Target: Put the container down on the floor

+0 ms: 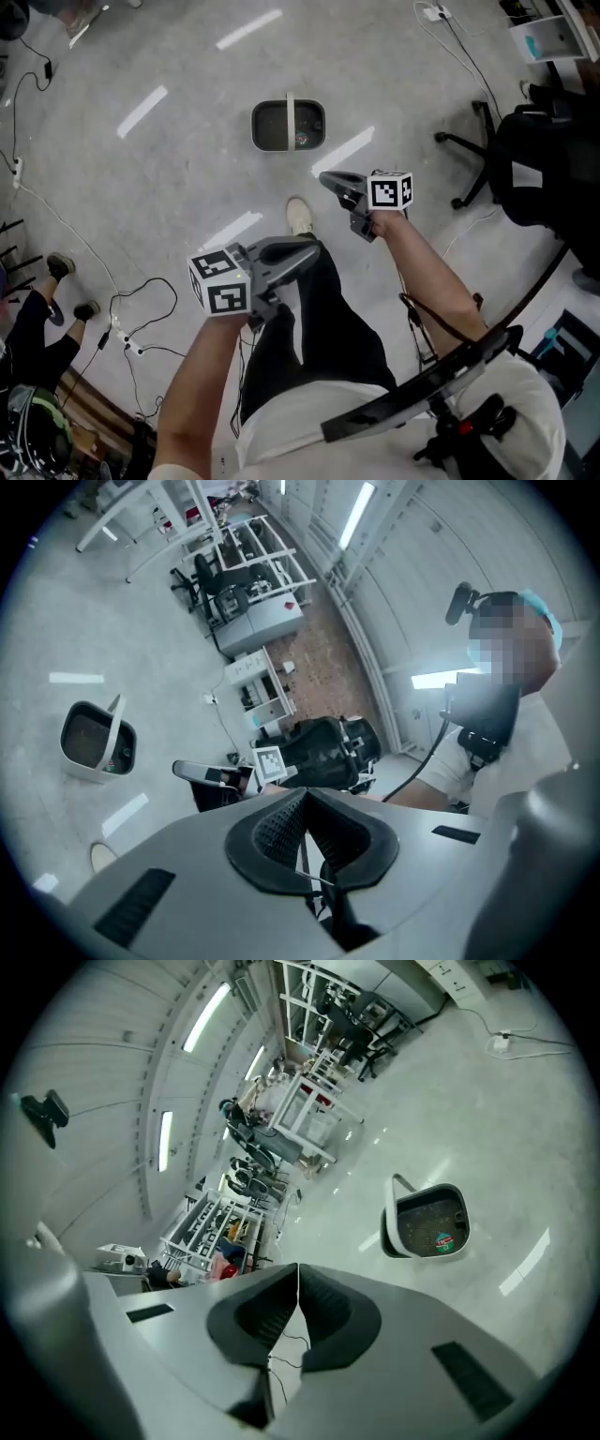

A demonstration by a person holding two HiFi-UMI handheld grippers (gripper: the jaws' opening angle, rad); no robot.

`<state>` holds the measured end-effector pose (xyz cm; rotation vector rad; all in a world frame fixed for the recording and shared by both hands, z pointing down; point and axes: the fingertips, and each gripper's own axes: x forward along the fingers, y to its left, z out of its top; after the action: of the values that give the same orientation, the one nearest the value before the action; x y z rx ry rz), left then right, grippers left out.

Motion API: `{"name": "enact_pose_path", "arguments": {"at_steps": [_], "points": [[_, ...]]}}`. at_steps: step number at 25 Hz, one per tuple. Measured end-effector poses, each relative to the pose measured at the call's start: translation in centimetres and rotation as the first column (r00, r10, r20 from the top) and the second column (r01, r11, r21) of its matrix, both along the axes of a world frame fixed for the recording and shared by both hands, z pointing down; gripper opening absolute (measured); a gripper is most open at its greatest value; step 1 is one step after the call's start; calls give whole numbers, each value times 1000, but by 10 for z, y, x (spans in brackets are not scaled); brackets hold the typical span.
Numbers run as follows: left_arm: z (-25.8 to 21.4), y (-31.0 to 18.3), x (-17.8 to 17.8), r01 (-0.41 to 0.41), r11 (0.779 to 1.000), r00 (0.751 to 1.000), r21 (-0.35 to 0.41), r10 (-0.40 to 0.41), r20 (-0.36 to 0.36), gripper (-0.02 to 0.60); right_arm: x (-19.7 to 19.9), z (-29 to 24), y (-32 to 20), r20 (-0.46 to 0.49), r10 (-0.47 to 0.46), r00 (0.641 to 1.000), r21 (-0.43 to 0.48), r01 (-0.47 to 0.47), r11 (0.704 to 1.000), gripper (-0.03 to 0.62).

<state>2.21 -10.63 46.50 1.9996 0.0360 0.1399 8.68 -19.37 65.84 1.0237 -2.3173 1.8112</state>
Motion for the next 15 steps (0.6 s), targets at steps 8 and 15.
{"name": "enact_pose_path", "arguments": {"at_steps": [8,15], "points": [[-101,91,-44,-5,998,999,67,7,-33,9,-57,-160,104,-30,-96,995,147,99,984,15],[-172,148,-76,-12,987,1000,161,15,-19,9,-88,-280,173,-51,-108,993,272,118,955,15]]}}
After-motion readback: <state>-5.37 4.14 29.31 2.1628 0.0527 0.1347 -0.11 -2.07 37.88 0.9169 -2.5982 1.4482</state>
